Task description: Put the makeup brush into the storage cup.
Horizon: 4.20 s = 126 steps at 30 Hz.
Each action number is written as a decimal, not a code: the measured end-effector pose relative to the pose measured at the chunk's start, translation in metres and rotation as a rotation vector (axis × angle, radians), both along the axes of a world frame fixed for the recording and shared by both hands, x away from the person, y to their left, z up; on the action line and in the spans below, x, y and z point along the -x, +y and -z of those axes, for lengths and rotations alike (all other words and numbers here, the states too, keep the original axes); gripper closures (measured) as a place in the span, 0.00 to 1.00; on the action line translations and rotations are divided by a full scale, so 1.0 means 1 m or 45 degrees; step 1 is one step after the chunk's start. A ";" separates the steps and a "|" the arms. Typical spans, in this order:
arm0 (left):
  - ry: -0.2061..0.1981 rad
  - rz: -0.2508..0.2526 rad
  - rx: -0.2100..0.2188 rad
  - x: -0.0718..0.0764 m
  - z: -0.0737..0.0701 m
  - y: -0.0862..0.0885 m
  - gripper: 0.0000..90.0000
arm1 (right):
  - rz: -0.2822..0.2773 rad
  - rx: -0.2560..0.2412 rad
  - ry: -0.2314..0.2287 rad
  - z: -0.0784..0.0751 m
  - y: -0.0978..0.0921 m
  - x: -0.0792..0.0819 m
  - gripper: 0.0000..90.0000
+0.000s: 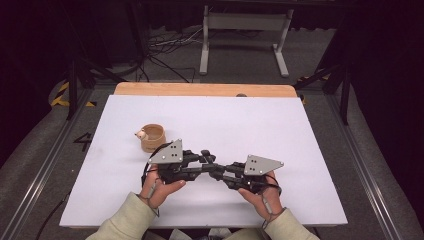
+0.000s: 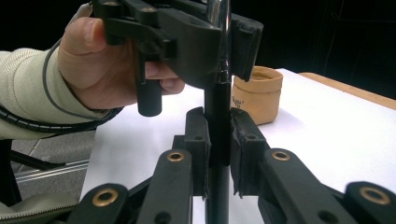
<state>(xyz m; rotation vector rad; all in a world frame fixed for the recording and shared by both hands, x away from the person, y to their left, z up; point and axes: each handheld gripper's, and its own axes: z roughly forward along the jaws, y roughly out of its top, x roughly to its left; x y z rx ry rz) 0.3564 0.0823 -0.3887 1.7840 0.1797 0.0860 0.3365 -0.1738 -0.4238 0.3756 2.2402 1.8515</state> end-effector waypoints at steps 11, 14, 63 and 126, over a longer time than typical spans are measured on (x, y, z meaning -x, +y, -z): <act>0.025 0.010 -0.023 0.001 -0.002 0.000 0.87 | 0.002 0.006 0.000 0.001 0.001 0.000 0.87; 0.016 0.000 -0.038 0.004 -0.004 -0.001 0.88 | 0.005 0.006 -0.002 0.001 0.001 0.000 0.86; 0.003 -0.478 0.051 -0.015 -0.043 0.095 0.88 | 0.334 -0.118 0.014 -0.020 -0.062 -0.007 0.03; -0.036 -1.057 -0.051 -0.049 -0.013 0.121 0.88 | 0.439 -0.070 0.062 -0.005 -0.096 -0.005 0.01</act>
